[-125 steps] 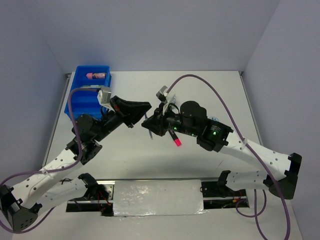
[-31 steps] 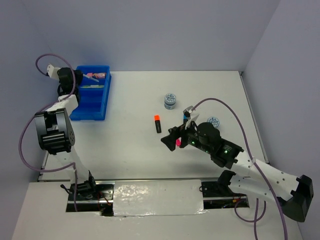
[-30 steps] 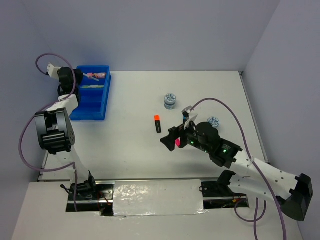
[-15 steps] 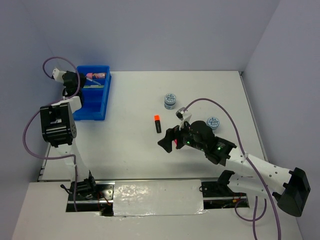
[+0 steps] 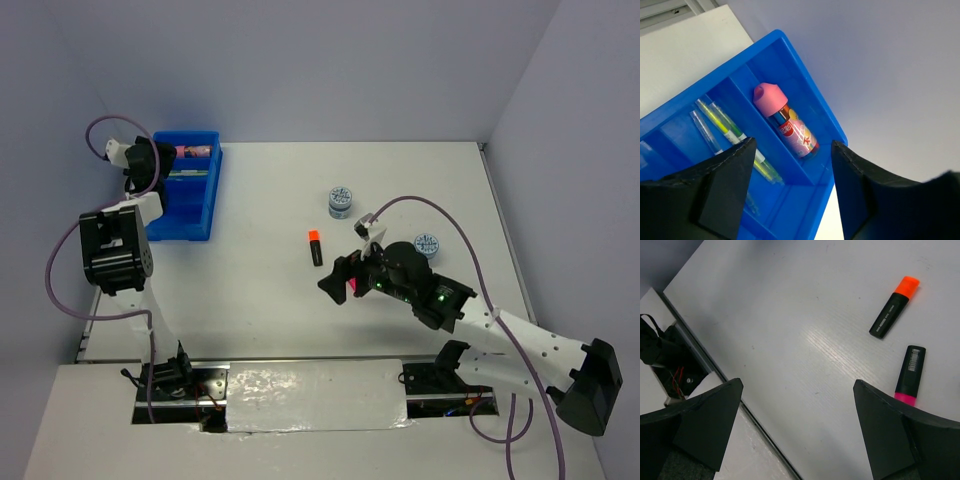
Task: Sort the stationery into containers
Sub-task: Place the pen in the storage box, then pick up the pen from the center of the board.
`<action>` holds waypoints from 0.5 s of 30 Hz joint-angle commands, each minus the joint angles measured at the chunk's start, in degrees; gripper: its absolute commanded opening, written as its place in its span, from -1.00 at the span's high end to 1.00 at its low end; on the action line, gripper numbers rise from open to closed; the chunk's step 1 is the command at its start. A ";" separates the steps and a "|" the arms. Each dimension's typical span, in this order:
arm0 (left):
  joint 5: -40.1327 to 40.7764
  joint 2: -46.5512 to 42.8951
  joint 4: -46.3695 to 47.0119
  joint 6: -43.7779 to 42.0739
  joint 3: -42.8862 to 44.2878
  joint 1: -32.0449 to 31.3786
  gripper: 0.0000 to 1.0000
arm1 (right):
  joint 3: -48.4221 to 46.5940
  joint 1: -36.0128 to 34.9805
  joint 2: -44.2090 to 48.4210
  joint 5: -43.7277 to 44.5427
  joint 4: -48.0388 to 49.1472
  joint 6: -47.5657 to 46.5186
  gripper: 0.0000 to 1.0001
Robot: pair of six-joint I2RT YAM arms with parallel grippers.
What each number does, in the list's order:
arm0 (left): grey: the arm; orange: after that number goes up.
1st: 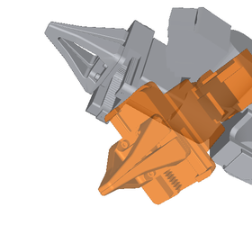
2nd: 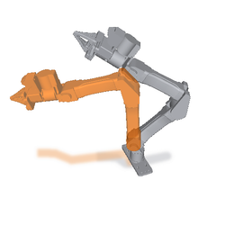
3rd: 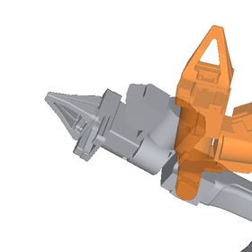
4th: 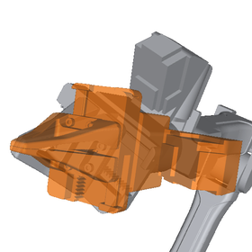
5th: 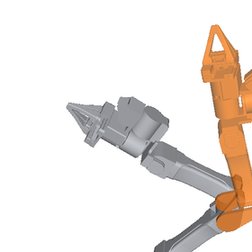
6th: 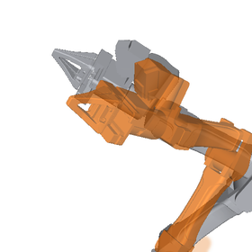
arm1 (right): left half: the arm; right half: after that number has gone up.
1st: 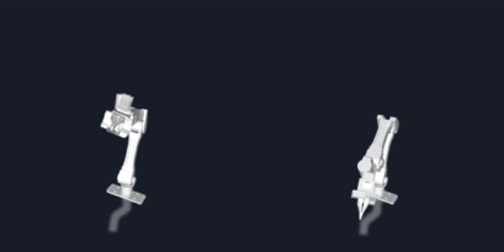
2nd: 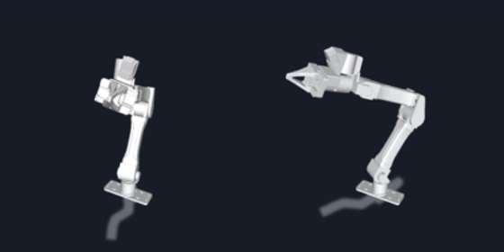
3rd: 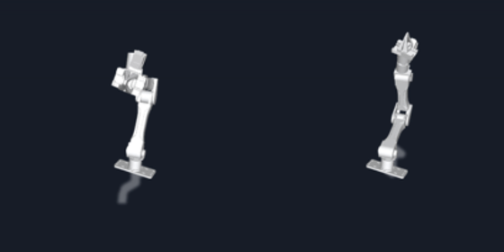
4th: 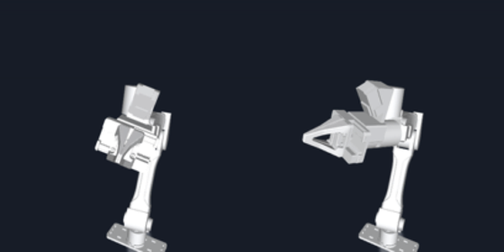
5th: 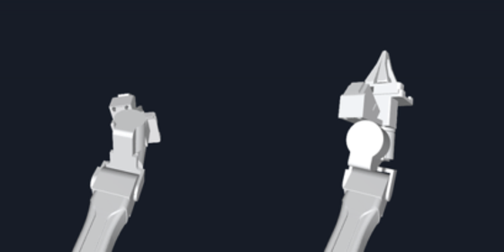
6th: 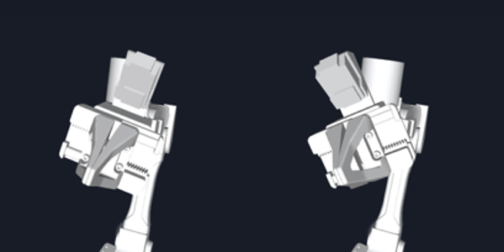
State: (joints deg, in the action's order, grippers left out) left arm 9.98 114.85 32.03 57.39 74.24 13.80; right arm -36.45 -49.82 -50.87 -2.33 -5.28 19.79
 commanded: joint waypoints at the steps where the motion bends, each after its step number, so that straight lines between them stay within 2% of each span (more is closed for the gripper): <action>1: 0.83 -5.41 -1.51 0.71 0.73 0.26 -0.50 | -3.02 1.47 0.07 2.06 -0.78 -1.25 -0.99; 7: 3.90 -14.81 -21.19 -1.57 7.84 -0.53 -0.99 | -5.39 5.78 -4.67 3.65 -7.63 -1.51 -1.00; 10: 4.35 -19.39 -31.56 -3.59 12.84 -1.58 -0.99 | -6.88 7.37 -7.83 5.05 -10.97 -3.26 -1.00; 11: 3.74 -20.18 -39.86 -4.73 14.78 -2.11 -0.99 | -7.58 7.98 -8.97 5.31 -11.94 -4.66 -1.00; 13: 1.02 -20.71 -47.64 -5.53 20.32 -2.29 -0.99 | -9.78 8.69 -13.08 5.67 -14.66 -6.16 -0.99; 15: -3.81 -22.73 -55.80 -7.10 20.60 -3.08 -0.99 | -12.84 9.66 -16.70 5.49 -18.16 -8.27 -0.85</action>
State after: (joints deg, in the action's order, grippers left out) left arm 10.96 95.20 -6.68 53.82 92.97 11.77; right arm -43.83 -41.21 -63.68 1.78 -17.63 15.53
